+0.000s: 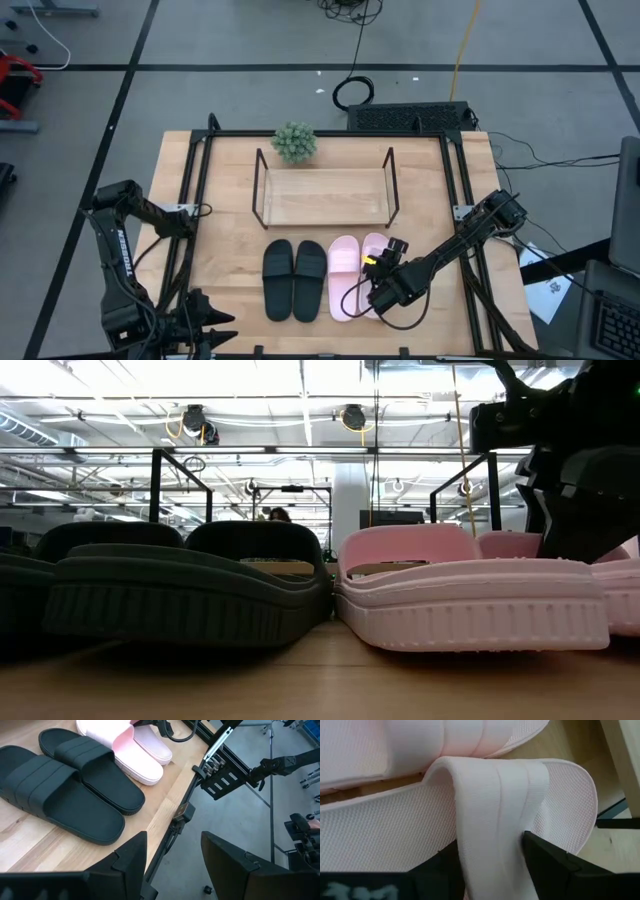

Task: Pick and place slides into the shelf
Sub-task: Put the right pink slide on the shelf

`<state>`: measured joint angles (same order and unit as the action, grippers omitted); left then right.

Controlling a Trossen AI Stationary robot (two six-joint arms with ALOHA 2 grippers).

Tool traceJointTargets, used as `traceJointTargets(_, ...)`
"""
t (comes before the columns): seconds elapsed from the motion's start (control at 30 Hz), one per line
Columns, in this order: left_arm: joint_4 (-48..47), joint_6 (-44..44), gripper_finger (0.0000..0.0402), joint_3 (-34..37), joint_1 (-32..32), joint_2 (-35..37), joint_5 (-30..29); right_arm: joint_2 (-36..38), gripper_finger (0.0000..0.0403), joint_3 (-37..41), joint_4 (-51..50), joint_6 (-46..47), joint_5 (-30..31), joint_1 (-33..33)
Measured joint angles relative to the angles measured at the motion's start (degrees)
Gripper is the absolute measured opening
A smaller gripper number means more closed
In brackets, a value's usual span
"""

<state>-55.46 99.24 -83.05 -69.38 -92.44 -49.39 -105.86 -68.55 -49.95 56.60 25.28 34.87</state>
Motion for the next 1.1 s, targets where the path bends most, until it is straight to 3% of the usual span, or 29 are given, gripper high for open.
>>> traceJointTargets(0.37, 0.00, 0.02, 0.0189, -0.02, 0.00, -0.02, -0.02, -0.04, 0.0013, 0.00, -1.22, 1.12, 0.22, -0.42)
traceJointTargets(0.73, -0.01, 0.22, 0.0189, -0.02, 0.00, -0.02, -0.05, 1.09, 0.0004, -0.20, -1.25, 1.16, -3.02, -0.32)
traceJointTargets(1.1, -0.02, 0.02, 0.0189, -0.02, 0.85, -0.02, -0.20, 11.12, 0.0001, -6.57, -3.85, 1.11, -4.66, 3.51)
